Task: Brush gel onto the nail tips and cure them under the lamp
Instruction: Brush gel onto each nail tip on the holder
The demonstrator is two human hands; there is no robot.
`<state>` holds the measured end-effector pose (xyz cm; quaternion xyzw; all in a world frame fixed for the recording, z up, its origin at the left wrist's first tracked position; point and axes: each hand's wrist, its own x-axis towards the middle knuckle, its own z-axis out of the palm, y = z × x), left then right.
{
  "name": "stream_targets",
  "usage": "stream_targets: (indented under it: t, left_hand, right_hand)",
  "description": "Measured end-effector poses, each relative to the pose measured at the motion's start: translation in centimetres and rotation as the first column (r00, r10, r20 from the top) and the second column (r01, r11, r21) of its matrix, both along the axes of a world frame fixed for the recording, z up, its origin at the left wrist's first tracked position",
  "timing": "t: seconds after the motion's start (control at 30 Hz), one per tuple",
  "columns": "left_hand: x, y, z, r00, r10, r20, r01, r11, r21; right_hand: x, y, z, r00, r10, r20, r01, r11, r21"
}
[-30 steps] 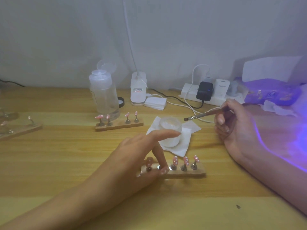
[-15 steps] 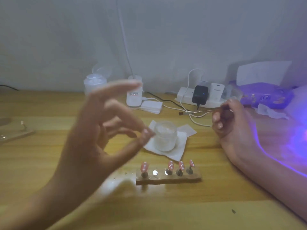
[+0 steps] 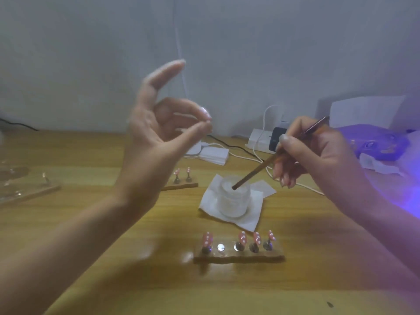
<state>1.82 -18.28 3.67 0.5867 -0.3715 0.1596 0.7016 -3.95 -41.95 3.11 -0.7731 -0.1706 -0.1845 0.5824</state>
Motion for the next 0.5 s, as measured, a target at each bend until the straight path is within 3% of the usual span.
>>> stream_targets:
  t: [0.13,0.23,0.5]
  left_hand:
    - [0.1,0.0,-2.0,0.996,0.015,-0.084,-0.008,0.996,0.087]
    - [0.2,0.3,-2.8,0.986,0.026,-0.163,-0.016,0.998,0.062]
    - [-0.4,0.7,-4.4,0.974,0.021,-0.226,0.002,0.995,0.101]
  right_hand:
    - [0.4,0.5,-0.8,1.0,0.003,0.003,-0.003,0.999,-0.049]
    - [0.7,0.7,-1.3,0.999,0.007,-0.036,-0.009,0.999,-0.053]
    - [0.8,0.8,-2.3,0.99,0.021,-0.14,-0.017,0.999,0.032]
